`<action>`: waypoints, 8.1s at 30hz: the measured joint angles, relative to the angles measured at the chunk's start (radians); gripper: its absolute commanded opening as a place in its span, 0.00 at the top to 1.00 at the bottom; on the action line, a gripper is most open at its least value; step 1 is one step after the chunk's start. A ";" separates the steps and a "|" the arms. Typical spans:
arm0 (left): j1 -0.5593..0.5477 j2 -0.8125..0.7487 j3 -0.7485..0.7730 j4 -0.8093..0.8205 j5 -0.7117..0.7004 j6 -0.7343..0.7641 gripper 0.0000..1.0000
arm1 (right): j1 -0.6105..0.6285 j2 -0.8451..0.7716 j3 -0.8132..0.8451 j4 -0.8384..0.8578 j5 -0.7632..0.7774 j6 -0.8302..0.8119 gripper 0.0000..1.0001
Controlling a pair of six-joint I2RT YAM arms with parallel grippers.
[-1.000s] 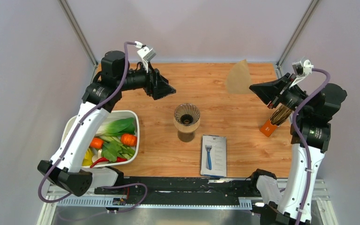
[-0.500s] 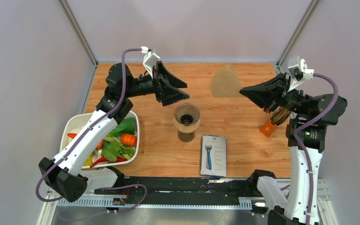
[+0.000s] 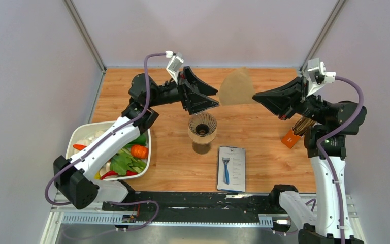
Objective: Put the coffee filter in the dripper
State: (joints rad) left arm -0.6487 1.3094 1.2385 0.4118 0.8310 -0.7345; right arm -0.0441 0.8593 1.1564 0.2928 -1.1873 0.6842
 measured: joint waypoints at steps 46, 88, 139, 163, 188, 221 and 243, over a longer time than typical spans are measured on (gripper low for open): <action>-0.176 -0.336 -0.064 -0.883 -0.366 2.247 1.00 | 0.106 0.145 0.290 -0.723 0.124 -0.468 0.00; -0.273 -0.511 -0.343 -0.734 -0.021 2.769 0.90 | 0.676 0.259 0.140 -1.105 0.122 -0.859 0.80; -0.193 -0.212 0.256 -0.911 0.116 0.834 0.60 | 0.612 -0.032 0.117 -0.948 0.126 -1.326 1.00; -0.220 -0.201 0.256 -0.917 0.045 0.902 0.66 | 0.651 0.001 0.117 -0.969 0.124 -1.341 1.00; -0.227 -0.202 0.256 -0.954 0.031 0.944 0.94 | 0.652 0.005 0.117 -0.969 0.146 -1.340 1.00; -0.229 -0.174 0.234 -0.931 -0.080 0.929 1.00 | 0.666 0.035 0.116 -0.923 0.142 -1.273 1.00; -0.229 -0.219 0.203 -0.947 -0.082 0.919 0.71 | 0.666 0.050 0.102 -0.913 0.217 -1.241 1.00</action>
State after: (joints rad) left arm -0.8776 1.0904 1.4418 -0.5350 0.7494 0.1841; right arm 0.6216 0.9092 1.2583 -0.6201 -0.9703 -0.5564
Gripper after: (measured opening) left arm 0.225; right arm 0.005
